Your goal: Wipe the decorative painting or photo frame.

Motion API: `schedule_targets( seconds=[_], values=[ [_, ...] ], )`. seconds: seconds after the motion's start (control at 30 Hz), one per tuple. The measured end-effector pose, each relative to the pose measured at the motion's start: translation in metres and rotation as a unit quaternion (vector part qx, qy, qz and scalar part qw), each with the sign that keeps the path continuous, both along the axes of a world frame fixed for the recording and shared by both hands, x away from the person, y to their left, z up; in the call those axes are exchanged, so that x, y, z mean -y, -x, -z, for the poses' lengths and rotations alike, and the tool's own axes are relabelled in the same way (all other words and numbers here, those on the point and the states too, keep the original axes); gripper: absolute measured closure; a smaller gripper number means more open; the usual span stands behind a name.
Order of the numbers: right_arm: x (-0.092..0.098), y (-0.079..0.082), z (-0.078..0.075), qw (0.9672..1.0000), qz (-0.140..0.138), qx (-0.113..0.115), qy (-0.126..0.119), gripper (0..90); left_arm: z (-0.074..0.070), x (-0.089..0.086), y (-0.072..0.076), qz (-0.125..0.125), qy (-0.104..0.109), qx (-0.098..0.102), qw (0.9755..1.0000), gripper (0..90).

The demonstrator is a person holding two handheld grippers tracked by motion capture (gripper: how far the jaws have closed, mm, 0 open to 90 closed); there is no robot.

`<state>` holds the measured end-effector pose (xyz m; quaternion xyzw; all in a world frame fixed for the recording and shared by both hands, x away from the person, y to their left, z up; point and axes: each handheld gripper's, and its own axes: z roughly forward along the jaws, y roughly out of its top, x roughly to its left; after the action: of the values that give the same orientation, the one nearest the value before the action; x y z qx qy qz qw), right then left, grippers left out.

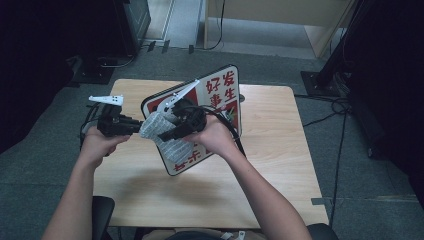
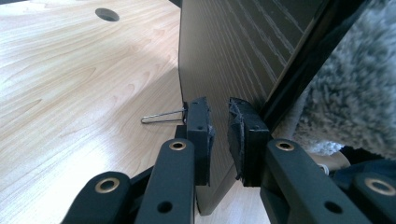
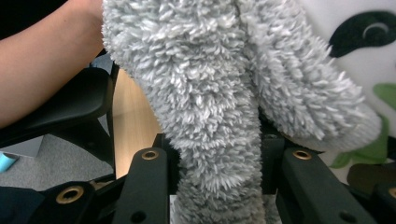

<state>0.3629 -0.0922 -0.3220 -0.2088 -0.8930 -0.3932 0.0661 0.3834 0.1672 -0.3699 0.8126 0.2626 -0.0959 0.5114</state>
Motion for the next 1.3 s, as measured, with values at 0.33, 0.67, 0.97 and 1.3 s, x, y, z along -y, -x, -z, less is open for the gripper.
schedule_targets(
  seconds=[0.33, 0.67, 0.97, 1.3],
  values=[
    [0.001, 0.002, 0.011, 1.0000, -0.004, -0.004, 0.004, 65.9, 0.000, 0.000, 0.000, -0.001, 0.000, 0.000, 1.0000, 79.0],
    [0.003, 0.004, 0.023, 0.9999, -0.003, -0.012, 0.005, 65.9, 0.000, 0.000, 0.000, -0.001, 0.002, -0.002, 1.0000, 79.0],
    [0.005, 0.006, 0.034, 0.9998, -0.001, -0.017, 0.001, 65.9, 0.000, 0.000, 0.000, -0.002, 0.001, -0.001, 1.0000, 79.0],
    [0.007, 0.010, 0.045, 0.9999, -0.001, -0.015, -0.001, 65.9, 0.001, 0.000, 0.000, -0.001, 0.001, -0.003, 1.0000, 78.8]
  ],
)
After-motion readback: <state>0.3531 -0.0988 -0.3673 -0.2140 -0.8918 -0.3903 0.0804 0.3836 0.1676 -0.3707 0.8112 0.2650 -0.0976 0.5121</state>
